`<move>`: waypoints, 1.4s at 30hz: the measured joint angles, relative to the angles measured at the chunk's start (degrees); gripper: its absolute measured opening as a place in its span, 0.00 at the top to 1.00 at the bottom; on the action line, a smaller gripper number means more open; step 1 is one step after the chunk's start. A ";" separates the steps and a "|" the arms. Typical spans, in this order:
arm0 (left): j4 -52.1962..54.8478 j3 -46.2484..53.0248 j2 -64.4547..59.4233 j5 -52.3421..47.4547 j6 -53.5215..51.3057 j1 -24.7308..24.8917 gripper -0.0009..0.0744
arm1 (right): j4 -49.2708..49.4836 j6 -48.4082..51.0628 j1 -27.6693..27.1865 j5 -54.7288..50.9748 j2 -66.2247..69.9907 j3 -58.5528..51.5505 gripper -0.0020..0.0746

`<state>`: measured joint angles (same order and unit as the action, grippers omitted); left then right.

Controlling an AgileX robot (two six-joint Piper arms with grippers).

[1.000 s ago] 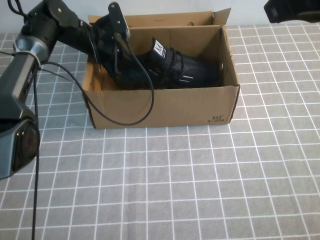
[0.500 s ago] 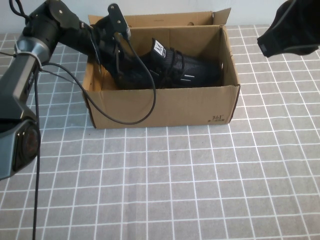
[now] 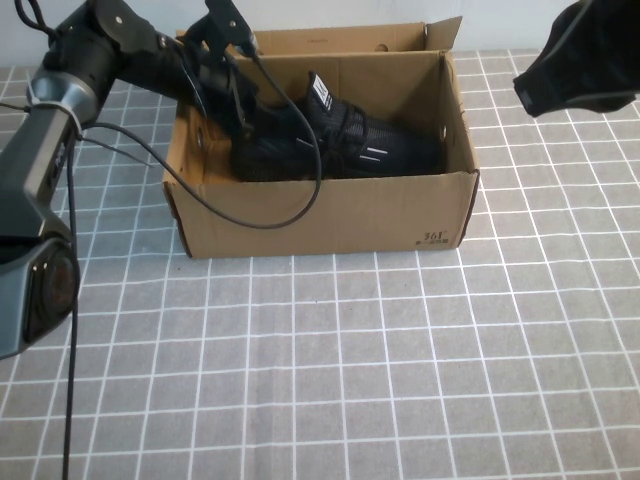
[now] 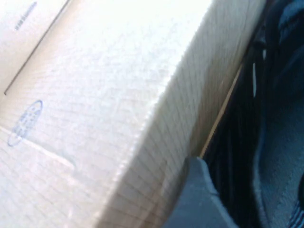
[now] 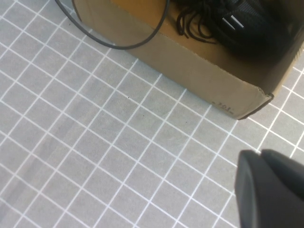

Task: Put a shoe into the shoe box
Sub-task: Place the shoe in the shoe box

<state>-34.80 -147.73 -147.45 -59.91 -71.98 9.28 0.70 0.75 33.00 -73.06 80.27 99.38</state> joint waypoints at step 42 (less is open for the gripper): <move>14.43 1.61 32.10 -12.47 48.36 -0.65 0.99 | -1.37 -5.88 0.00 0.30 -14.66 -0.50 0.99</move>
<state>-20.37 -146.12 -115.35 -72.39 -23.62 8.63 -0.67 -5.13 33.00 -72.76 65.61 98.88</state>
